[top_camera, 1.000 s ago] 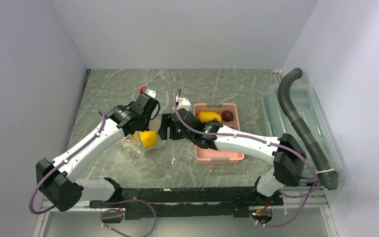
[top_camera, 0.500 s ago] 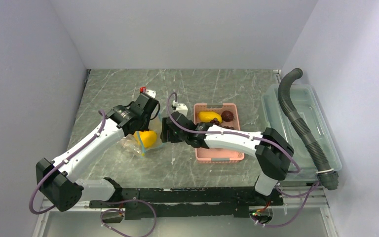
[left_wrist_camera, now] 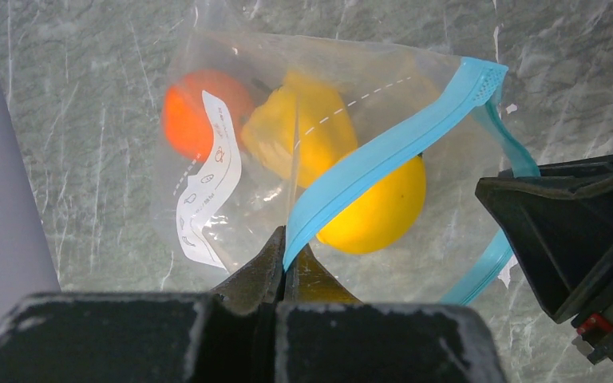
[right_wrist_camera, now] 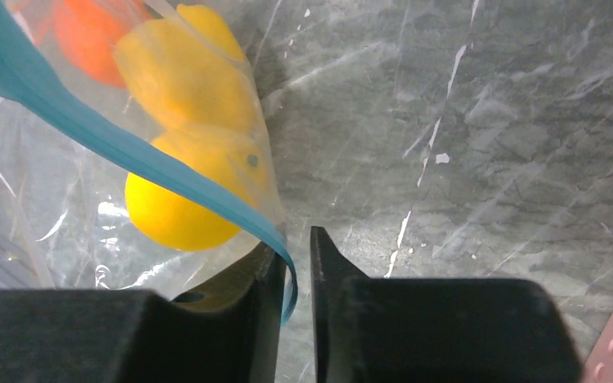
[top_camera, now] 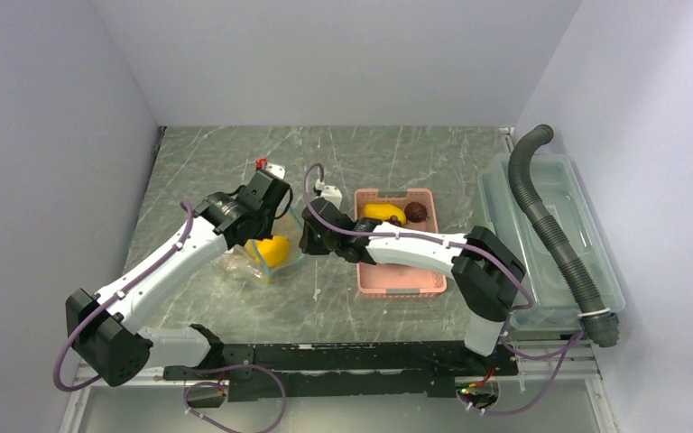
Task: Place the food in the zip-top bag and seal the zipper
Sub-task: Adjust the zipper food storage bag at the center of the board.
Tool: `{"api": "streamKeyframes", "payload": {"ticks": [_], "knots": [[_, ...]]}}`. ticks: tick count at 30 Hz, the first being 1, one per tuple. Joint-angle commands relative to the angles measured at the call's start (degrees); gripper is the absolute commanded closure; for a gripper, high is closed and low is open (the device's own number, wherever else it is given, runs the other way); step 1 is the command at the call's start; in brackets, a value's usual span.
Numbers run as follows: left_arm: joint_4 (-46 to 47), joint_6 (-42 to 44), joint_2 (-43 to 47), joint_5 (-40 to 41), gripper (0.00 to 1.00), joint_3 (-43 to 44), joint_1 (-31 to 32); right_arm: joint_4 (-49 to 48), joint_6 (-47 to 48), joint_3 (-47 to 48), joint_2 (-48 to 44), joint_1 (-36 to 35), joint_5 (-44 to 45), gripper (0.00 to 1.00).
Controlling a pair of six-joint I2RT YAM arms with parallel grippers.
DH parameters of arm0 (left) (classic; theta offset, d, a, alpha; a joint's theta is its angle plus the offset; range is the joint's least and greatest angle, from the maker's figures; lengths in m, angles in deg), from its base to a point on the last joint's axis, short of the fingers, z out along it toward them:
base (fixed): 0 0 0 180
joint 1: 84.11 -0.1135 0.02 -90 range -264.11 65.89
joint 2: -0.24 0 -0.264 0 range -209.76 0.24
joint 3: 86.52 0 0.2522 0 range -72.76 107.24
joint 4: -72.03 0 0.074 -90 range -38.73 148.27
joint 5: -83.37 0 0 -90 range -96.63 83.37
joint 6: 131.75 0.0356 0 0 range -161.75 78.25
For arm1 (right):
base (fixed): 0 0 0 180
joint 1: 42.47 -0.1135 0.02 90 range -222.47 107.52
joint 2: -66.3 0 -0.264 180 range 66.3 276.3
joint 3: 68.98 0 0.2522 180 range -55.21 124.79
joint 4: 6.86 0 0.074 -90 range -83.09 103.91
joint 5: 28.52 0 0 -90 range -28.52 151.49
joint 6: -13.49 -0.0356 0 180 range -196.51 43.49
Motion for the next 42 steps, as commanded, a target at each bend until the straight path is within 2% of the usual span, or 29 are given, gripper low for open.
{"api": "streamKeyframes", "payload": {"ticks": [1, 3, 7, 15, 18, 24, 35, 42], "knots": [[1.30, -0.23, 1.61, 0.49, 1.00, 0.18, 0.20, -1.19, 0.38, 2.76, -1.50, 0.15, 0.83, 0.83], [1.77, 0.05, 1.94, 0.27, 1.00, -0.10, 0.21, -0.90, 0.65, 2.31, -2.46, 0.15, 1.67, 0.91], [1.97, 0.22, 2.01, 0.10, 1.00, -0.22, 0.19, -0.76, 1.39, 1.15, -4.90, 0.15, 2.61, 1.00], [0.93, -0.53, 3.26, 1.59, 1.00, 0.54, 0.20, 1.73, 5.31, 0.00, -11.42, 0.15, 3.40, 1.00], [1.27, -0.67, 4.64, -0.31, 1.00, 1.46, 0.20, 4.55, 7.70, 0.87, -13.72, 0.15, 3.74, 1.00], [-2.40, -1.30, 5.36, -4.98, 1.00, 8.16, 0.27, 9.50, 12.35, 3.76, -18.30, 0.15, 2.92, 1.00], [-11.97, 0.68, 2.86, -15.12, 1.00, 21.39, 0.22, 19.08, 18.90, 13.63, -21.33, 0.06, 1.90, 1.00], [-11.13, -0.60, 3.73, -17.74, 0.99, 18.99, 0.27, 20.89, 19.70, 16.29, -20.56, 0.04, 1.76, 1.00]]}}
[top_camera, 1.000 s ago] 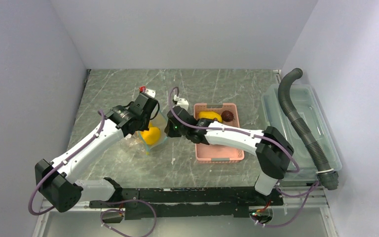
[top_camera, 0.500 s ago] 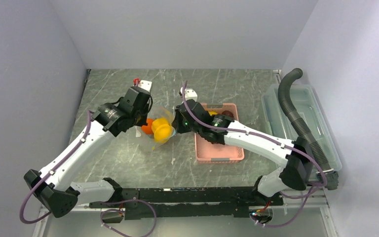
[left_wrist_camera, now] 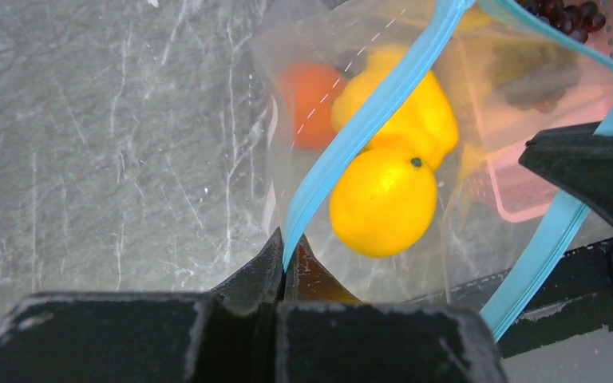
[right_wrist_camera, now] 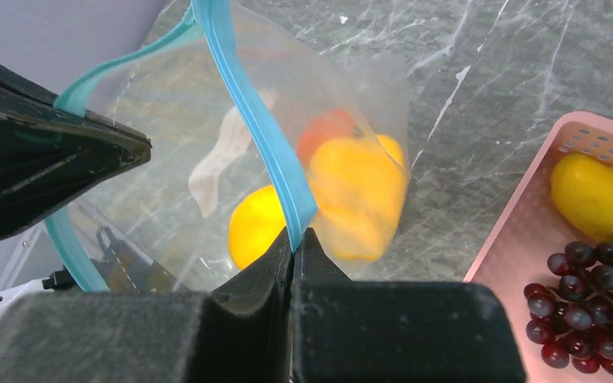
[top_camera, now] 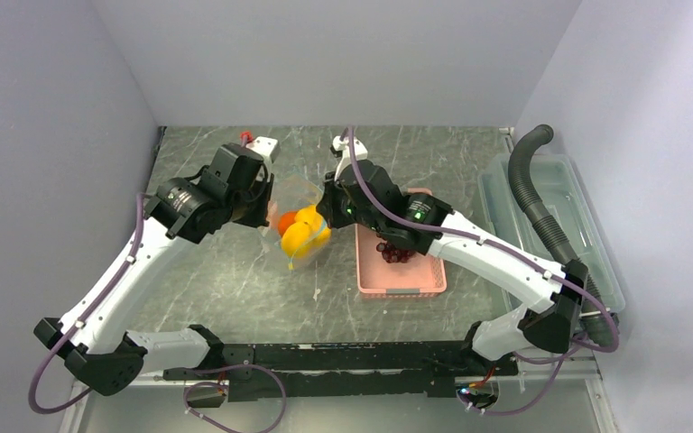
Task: Place the food in the zip-top bag and seal the zipper
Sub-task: Adjust the zipper food storage bag at the center of the board.
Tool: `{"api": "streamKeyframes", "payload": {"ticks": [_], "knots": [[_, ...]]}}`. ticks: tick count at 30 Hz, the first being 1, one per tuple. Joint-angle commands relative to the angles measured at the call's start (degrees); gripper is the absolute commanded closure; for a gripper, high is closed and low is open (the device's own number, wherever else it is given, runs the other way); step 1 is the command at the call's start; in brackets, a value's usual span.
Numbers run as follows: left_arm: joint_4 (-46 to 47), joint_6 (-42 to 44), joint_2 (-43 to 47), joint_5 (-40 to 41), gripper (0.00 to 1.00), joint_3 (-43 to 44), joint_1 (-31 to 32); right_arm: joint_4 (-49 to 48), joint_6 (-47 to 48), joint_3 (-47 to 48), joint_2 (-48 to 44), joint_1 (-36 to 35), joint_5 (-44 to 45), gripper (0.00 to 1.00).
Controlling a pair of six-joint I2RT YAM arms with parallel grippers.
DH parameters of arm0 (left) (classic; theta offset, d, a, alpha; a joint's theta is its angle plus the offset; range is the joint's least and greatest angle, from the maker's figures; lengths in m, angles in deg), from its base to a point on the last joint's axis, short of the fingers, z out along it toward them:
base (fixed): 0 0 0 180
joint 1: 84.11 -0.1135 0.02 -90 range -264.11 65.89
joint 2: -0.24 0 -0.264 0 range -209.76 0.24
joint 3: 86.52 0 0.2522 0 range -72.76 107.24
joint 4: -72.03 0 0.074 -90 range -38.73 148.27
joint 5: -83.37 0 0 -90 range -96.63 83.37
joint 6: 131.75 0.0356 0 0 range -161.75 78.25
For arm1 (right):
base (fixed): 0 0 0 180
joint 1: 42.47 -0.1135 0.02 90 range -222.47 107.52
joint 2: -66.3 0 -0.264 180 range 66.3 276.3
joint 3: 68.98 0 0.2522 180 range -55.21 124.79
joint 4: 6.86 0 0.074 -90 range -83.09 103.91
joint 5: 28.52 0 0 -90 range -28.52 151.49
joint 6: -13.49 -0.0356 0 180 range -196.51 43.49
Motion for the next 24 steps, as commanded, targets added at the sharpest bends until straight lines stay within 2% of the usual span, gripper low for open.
{"api": "streamKeyframes", "payload": {"ticks": [1, 5, 8, 11, 15, 24], "knots": [[1.02, -1.08, 0.75, -3.08, 0.99, -2.30, 0.25, 0.99, 1.34, 1.61, -0.14, 0.08, 0.01, 1.00], [6.83, -5.14, 0.59, -3.05, 0.96, -11.99, 0.17, -2.78, -0.50, -4.37, 4.81, 0.27, -0.86, 1.00], [10.22, -9.16, -2.90, -0.60, 1.00, -19.49, 0.12, -3.34, -2.07, -6.39, 10.72, 0.67, -1.41, 1.00], [9.77, -11.66, -6.55, 1.18, 1.00, -21.54, 0.08, -2.05, -2.30, -5.99, 12.90, 0.60, -1.43, 1.00], [10.00, -10.42, -4.57, 1.25, 1.00, -18.66, 0.11, -2.09, -1.34, -5.43, 8.95, 0.61, 0.37, 1.00], [4.07, -6.03, 0.25, 3.10, 0.98, -2.17, 0.16, 1.58, 0.92, 0.49, -1.19, 0.61, 4.73, 1.00]]}}
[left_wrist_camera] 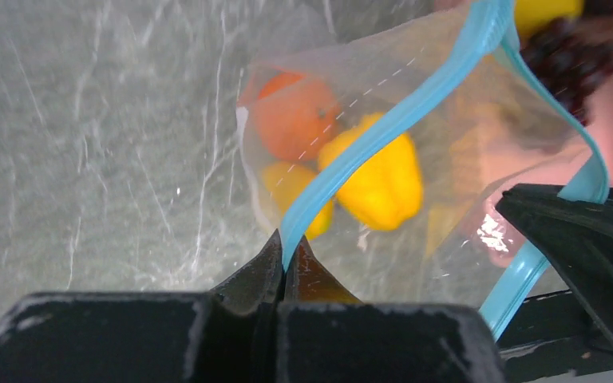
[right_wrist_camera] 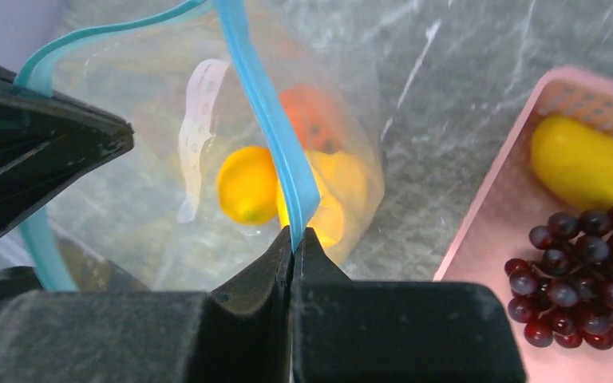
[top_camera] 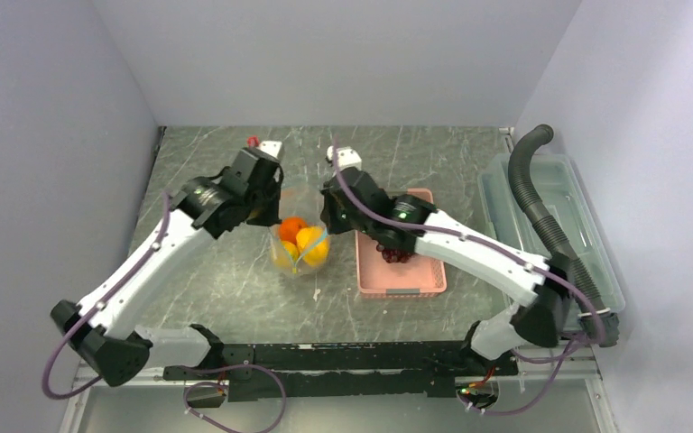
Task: Place the food in the zip-top bag and seal the zipper
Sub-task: Adjust the zipper food storage bag at the center of the board.
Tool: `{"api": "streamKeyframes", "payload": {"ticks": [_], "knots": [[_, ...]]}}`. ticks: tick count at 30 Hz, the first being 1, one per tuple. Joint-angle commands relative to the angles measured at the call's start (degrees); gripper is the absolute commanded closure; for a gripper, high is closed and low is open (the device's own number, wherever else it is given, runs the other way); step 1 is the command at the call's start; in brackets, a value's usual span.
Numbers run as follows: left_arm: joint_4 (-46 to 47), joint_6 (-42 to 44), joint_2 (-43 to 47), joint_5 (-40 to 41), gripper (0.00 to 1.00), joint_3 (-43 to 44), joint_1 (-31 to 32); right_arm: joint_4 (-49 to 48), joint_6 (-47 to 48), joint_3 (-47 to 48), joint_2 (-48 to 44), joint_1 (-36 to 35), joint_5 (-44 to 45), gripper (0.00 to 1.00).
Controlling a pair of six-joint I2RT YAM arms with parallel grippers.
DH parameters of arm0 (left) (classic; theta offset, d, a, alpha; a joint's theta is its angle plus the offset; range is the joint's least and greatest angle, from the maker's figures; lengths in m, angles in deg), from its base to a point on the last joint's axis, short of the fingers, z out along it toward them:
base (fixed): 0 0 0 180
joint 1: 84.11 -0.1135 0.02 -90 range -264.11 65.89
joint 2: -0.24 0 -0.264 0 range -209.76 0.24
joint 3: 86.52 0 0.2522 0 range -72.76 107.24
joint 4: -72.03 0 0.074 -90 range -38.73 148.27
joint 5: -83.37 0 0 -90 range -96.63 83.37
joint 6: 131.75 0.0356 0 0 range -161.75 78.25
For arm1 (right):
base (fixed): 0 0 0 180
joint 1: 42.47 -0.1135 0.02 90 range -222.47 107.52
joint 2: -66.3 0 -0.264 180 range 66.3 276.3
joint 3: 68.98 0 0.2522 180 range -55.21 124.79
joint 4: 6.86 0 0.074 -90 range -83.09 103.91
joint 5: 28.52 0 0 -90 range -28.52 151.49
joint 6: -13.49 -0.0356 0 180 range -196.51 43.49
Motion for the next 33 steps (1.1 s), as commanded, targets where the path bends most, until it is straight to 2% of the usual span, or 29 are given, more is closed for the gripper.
{"api": "streamKeyframes", "payload": {"ticks": [1, 5, 12, 15, 26, 33], "knots": [[-2.16, 2.26, 4.69, 2.23, 0.97, 6.99, 0.18, -0.21, 1.46, 3.53, -7.77, 0.21, 3.23, 1.00], [-2.19, 2.32, 4.91, 4.35, 0.96, 5.37, 0.17, -1.48, 1.21, 1.37, -8.61, 0.29, 3.77, 1.00], [4.29, -1.10, 1.78, 3.16, 1.00, -8.76, 0.10, -4.51, -1.90, -5.57, -0.93, 0.92, 0.70, 1.00], [4.95, -2.25, -0.71, 1.77, 1.00, -10.86, -0.04, -4.09, -2.35, -5.71, 1.00, 1.05, -0.06, 1.00], [-0.02, 3.23, 3.52, 3.12, 0.99, 3.57, -0.01, -2.10, -0.81, -0.19, -7.13, 0.93, 0.50, 1.00], [-0.82, 6.06, 3.64, 8.19, 0.98, 4.24, -0.09, -4.06, -2.00, -1.61, -5.69, 0.92, -1.72, 1.00]]}}
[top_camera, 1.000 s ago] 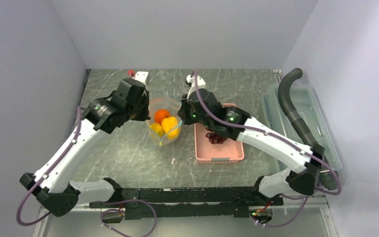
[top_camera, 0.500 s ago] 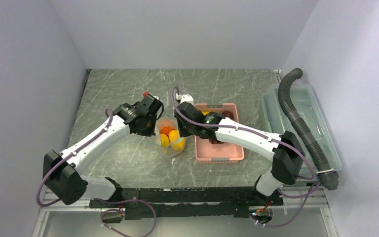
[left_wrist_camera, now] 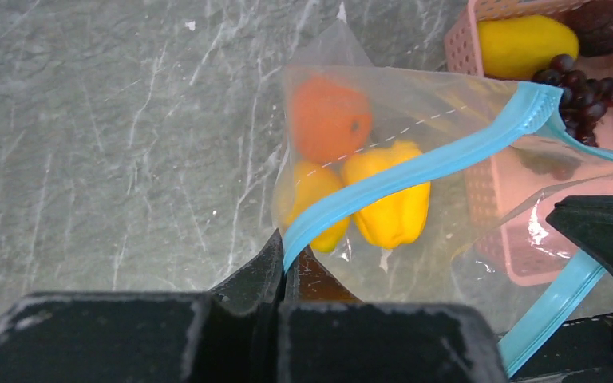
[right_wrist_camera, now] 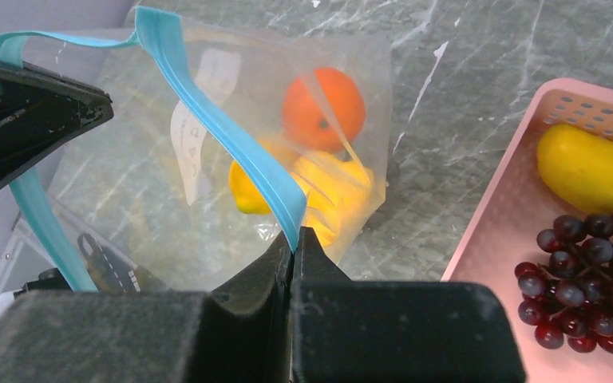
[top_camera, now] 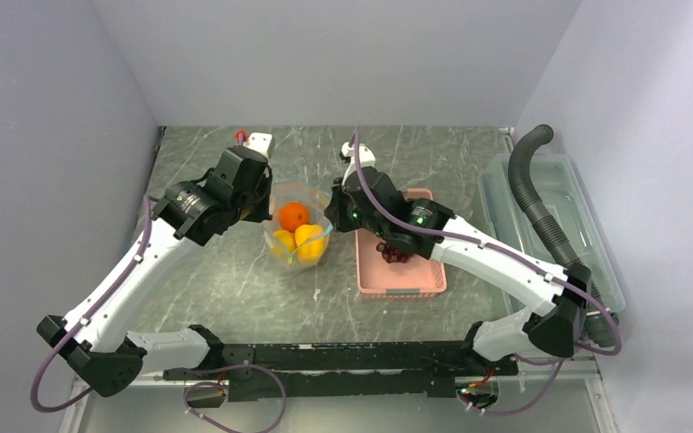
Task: Place the food in the zip-top bag and seal the zipper
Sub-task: Adjust the zipper food storage bag at the center of the board.
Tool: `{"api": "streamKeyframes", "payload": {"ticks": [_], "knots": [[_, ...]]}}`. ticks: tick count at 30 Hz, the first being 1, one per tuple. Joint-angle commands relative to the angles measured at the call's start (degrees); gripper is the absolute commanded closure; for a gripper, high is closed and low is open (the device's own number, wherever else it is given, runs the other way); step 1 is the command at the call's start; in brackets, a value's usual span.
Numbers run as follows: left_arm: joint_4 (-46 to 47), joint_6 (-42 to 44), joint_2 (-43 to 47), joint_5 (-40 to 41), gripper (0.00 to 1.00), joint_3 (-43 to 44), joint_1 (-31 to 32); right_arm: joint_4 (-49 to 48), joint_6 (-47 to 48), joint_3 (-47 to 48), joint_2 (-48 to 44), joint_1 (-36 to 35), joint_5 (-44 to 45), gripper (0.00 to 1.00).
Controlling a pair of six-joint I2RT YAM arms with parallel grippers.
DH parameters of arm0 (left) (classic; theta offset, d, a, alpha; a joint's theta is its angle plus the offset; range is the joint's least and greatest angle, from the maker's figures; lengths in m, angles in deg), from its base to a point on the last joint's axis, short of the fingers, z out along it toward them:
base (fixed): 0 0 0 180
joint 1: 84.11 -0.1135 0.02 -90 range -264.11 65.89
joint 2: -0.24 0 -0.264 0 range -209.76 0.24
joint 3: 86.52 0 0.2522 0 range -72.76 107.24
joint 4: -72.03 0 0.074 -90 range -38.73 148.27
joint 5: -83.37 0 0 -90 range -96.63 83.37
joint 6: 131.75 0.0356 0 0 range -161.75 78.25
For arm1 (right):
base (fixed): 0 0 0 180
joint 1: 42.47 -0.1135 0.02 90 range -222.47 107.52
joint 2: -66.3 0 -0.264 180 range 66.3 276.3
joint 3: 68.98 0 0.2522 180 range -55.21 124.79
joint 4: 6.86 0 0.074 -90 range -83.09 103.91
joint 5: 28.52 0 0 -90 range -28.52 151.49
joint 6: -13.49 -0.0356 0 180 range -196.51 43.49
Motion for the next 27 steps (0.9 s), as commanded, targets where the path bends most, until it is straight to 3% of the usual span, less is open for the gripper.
{"api": "streamKeyframes", "payload": {"ticks": [1, 11, 20, 27], "knots": [[-1.02, 2.69, -0.60, 4.06, 0.98, -0.23, -0.08, -1.98, -0.95, 0.10, 2.26, 0.13, -1.75, 1.00], [1.05, 4.84, -1.24, 7.11, 0.99, -4.14, -0.17, -3.29, -1.76, -0.31, 7.30, 0.13, -3.04, 0.94], [1.46, 8.37, -3.20, 7.77, 1.00, -2.73, -0.17, -8.09, -4.60, -2.74, 10.60, 0.16, -4.62, 0.98], [5.21, 8.26, -2.44, 5.15, 1.00, -7.16, -0.21, -10.80, -6.50, -4.45, 13.40, 0.19, -6.20, 0.98]]}}
